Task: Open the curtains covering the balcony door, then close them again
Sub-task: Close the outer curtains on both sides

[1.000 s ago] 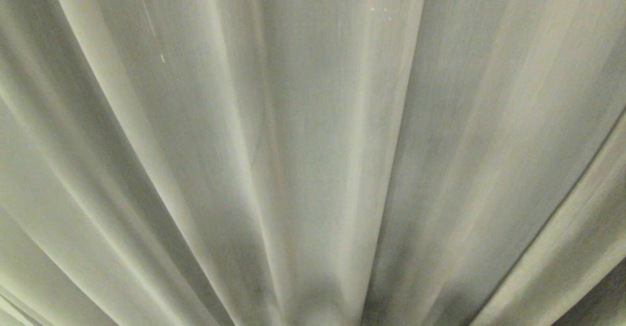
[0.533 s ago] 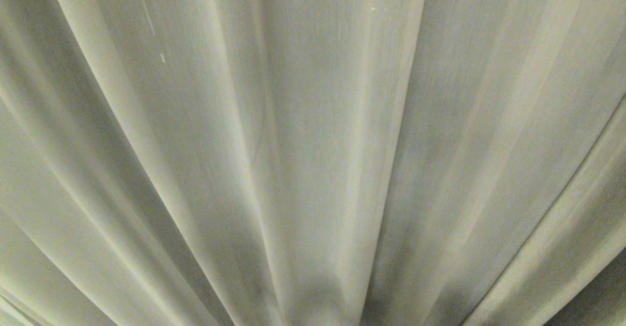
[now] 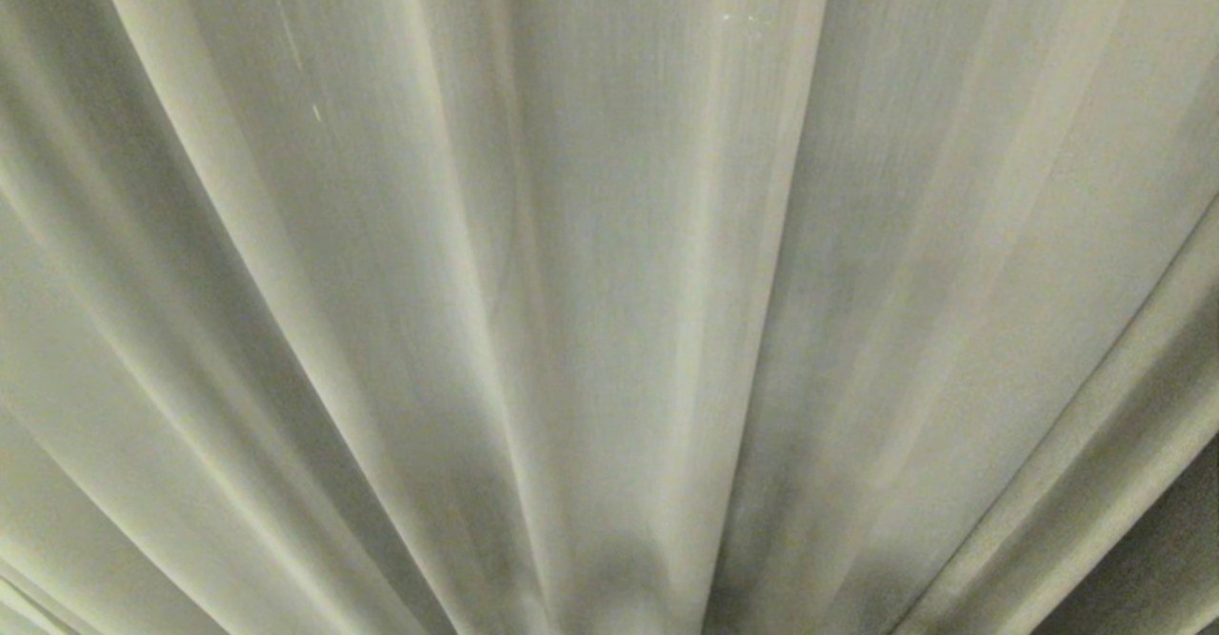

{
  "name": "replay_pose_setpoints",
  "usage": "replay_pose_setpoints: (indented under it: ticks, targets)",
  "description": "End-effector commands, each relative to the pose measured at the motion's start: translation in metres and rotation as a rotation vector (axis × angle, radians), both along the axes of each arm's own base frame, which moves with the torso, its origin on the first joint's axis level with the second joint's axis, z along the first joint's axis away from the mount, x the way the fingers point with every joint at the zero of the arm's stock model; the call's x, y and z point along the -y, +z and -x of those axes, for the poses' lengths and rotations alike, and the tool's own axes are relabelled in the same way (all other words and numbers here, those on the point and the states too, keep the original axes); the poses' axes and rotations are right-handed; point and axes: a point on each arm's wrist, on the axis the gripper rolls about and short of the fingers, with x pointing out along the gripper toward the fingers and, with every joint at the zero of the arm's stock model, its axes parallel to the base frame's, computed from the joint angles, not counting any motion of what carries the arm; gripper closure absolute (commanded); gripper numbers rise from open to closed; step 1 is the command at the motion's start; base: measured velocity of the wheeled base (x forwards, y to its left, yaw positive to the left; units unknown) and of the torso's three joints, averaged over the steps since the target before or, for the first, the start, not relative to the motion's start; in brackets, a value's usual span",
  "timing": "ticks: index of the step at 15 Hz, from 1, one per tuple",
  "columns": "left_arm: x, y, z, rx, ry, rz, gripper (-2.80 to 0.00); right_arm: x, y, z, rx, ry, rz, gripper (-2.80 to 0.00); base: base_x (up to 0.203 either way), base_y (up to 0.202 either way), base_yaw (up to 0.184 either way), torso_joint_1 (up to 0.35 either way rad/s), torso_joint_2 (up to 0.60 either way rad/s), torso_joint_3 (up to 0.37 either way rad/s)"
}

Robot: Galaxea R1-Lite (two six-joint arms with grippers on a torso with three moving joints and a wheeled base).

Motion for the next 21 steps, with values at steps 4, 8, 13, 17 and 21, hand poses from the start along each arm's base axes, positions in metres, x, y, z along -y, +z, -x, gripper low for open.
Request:
replay_pose_setpoints:
  ticks: [4,8,13,17,21]
  targets:
    - [0.0,0.0,0.0,0.002,0.001,0.0,0.0,-0.016,0.024,0.025,0.083,0.088,0.032,0.0,0.0,0.0,0.0,0.0,0.0,0.0]
    - [0.0,0.0,0.0,0.002,0.001,0.0,0.0,-0.043,0.034,0.042,0.125,0.225,0.078,0.0,0.0,0.0,0.0,0.0,0.0,0.0]
    - [0.0,0.0,0.0,0.002,0.001,0.0,0.0,-0.091,0.046,0.073,0.211,0.495,0.121,0.0,0.0,0.0,0.0,0.0,0.0,0.0]
    - [0.0,0.0,0.0,0.002,0.002,0.0,0.0,-0.114,0.039,0.089,0.223,0.673,0.196,0.0,0.0,0.0,0.0,0.0,0.0,0.0]
    - [0.0,0.0,0.0,0.002,0.002,0.001,0.0,-0.125,0.023,0.092,0.202,0.751,0.251,0.0,0.0,0.0,0.0,0.0,0.0,0.0]
